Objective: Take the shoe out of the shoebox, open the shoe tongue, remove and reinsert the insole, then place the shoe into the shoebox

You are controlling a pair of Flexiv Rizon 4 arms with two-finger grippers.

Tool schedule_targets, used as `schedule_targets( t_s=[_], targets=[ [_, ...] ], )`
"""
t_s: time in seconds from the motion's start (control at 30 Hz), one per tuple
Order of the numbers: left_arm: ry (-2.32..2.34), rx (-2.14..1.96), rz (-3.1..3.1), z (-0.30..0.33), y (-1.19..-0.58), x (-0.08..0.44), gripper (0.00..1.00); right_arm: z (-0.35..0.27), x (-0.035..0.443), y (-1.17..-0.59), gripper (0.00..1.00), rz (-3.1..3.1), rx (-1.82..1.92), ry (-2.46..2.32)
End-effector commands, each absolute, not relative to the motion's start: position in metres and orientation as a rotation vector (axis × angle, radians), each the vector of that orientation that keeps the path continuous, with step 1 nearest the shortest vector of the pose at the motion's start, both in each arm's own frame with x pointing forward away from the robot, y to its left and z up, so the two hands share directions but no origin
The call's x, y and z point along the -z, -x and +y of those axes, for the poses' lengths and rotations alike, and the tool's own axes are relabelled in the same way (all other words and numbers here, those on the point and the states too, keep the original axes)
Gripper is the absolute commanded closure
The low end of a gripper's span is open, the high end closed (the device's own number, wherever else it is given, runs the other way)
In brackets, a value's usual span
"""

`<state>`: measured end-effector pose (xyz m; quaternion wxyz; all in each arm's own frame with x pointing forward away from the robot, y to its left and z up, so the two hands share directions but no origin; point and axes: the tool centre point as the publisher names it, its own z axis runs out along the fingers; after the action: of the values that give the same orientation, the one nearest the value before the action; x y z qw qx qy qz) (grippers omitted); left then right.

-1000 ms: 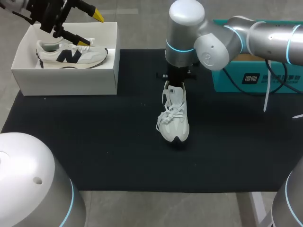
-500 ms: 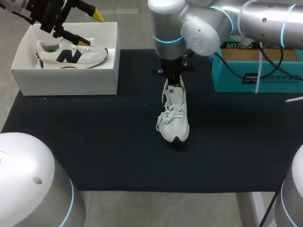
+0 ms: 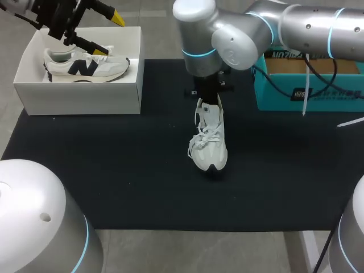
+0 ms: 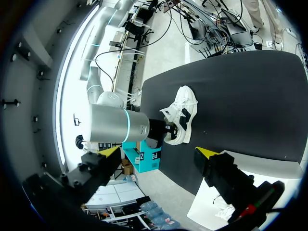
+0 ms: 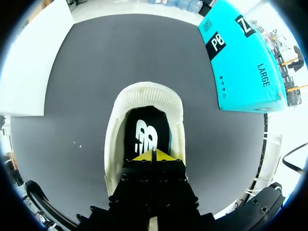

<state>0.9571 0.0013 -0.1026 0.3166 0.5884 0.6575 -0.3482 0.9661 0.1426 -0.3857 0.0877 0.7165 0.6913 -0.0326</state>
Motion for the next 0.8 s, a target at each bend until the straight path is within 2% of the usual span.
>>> schedule_targets(
  t_s=[0.03,0.43,0.8],
  targets=[
    [-1.553,0.915,1.734,0.001,-0.958,0.102,0.0,0.143,0.407,-0.971,1.0,2.082,0.095,-2.154],
    [-1.553,0.915,1.734,0.001,-0.958,0.102,0.0,0.151,0.437,-0.97,1.0,2.13,0.074,-2.201],
    [-1.553,0.915,1.734,0.001,-0.958,0.102,0.0,0.147,0.384,-0.977,1.0,2.037,0.077,-2.072]
  ],
)
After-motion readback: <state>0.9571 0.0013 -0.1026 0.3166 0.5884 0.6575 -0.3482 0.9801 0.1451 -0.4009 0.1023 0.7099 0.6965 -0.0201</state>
